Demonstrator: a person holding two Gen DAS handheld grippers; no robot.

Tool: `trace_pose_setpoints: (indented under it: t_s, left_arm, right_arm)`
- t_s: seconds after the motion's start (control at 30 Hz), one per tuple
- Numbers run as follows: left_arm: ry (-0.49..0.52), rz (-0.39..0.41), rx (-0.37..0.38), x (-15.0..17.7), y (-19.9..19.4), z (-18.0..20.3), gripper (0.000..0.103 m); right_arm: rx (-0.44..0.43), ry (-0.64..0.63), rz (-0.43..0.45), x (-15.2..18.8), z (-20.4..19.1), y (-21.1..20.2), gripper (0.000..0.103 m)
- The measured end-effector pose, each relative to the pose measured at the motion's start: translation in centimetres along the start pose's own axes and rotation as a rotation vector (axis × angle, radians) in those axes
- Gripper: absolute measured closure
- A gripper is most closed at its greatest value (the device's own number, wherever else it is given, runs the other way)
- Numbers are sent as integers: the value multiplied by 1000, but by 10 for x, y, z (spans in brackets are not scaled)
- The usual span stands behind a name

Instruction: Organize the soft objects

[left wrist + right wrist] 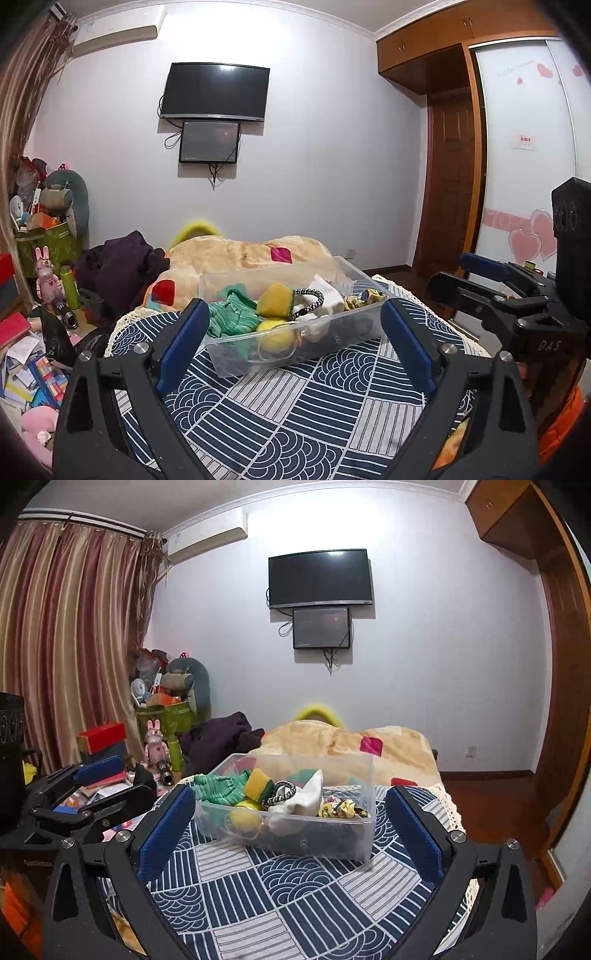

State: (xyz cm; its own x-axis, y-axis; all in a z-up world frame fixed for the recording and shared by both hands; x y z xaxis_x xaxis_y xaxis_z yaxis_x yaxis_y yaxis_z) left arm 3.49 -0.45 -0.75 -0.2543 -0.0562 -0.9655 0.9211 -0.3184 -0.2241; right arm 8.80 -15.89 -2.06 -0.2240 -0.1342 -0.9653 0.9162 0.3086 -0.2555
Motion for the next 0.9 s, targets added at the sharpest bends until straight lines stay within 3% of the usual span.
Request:
trace_pose_setpoints:
  t_s: [0.9]
  left_arm:
    - [19,20,10,-2,-4,8,3]
  right_arm:
    - [-9,11,6,-4,-1,-3,0]
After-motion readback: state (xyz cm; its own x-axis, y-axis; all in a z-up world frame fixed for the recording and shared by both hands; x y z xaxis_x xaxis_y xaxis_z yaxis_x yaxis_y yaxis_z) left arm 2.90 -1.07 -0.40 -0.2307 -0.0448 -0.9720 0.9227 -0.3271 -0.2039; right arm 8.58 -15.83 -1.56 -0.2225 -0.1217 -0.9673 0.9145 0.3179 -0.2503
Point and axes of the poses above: each gripper's, at about its wrist camera, not at the fingertips, and y roughly the way its jaws point, z to its right, x to its underside, the point moved 3 cm from there along y, roughly the way its jaws point, and after that the axes turned 13 degrees about x, right-handed, at the moved point
